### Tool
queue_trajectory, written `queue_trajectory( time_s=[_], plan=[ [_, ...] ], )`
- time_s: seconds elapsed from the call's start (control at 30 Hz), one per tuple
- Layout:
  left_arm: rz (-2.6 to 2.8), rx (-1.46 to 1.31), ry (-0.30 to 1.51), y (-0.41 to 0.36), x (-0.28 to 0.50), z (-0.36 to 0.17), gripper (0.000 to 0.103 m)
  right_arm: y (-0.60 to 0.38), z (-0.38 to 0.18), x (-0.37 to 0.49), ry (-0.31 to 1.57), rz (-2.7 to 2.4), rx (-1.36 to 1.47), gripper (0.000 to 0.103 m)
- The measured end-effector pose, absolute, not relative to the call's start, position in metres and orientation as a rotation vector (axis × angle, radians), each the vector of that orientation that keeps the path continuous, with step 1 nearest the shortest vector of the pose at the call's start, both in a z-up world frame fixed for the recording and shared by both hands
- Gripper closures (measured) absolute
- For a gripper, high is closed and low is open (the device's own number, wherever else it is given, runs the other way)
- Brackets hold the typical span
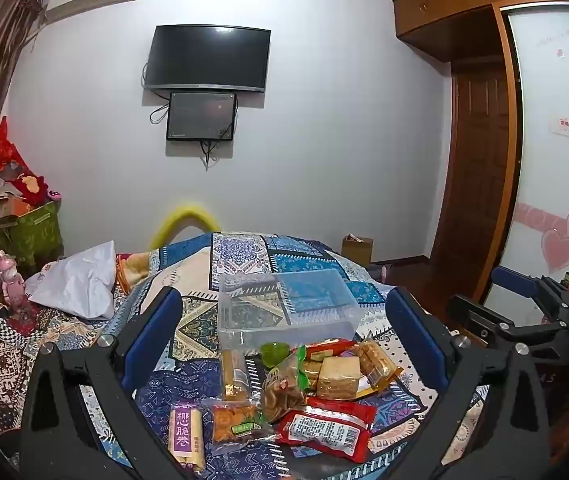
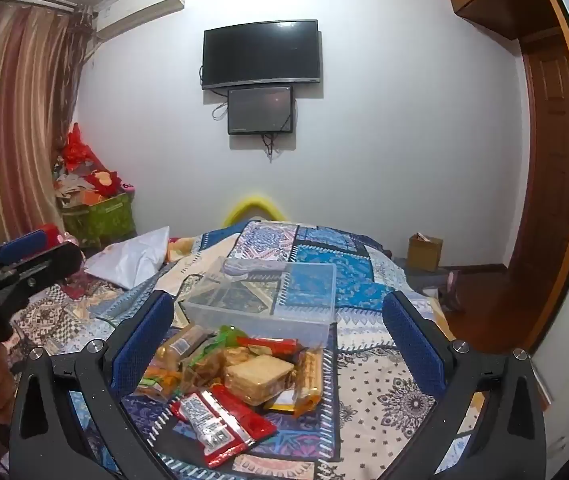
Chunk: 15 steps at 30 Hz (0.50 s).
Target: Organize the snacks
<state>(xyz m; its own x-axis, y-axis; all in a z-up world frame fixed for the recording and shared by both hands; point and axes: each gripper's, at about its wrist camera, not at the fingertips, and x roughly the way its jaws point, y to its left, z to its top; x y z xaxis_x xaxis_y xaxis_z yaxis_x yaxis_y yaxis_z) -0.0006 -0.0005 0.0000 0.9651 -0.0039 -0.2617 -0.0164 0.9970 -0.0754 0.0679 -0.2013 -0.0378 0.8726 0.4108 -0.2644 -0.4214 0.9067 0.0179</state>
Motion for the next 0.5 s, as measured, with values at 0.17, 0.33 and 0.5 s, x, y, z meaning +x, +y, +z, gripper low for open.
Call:
queue_trajectory(
  time_s=[0.17,0.33,0.5],
  plan=[
    [-0.008,-0.092,0.277,-0.0006,-0.0002,-0.0002,0.0,-0.2011,-0.0382,0.0661,0.269,0.422,-0.044,0.0],
    [-0.016,-0.122,0.292,0.0034,0.0028,-0.0006,0.0,-0.1953,-0.0386,0.0685,0.276,0.438,-0.03,0.0],
    [0.02,-0.102,0.277,0.0068,0.0028,-0.0012,0.0,-0.2026,-0.0326,0.0662,0.269,0.449,-0.007,0.0]
  ],
)
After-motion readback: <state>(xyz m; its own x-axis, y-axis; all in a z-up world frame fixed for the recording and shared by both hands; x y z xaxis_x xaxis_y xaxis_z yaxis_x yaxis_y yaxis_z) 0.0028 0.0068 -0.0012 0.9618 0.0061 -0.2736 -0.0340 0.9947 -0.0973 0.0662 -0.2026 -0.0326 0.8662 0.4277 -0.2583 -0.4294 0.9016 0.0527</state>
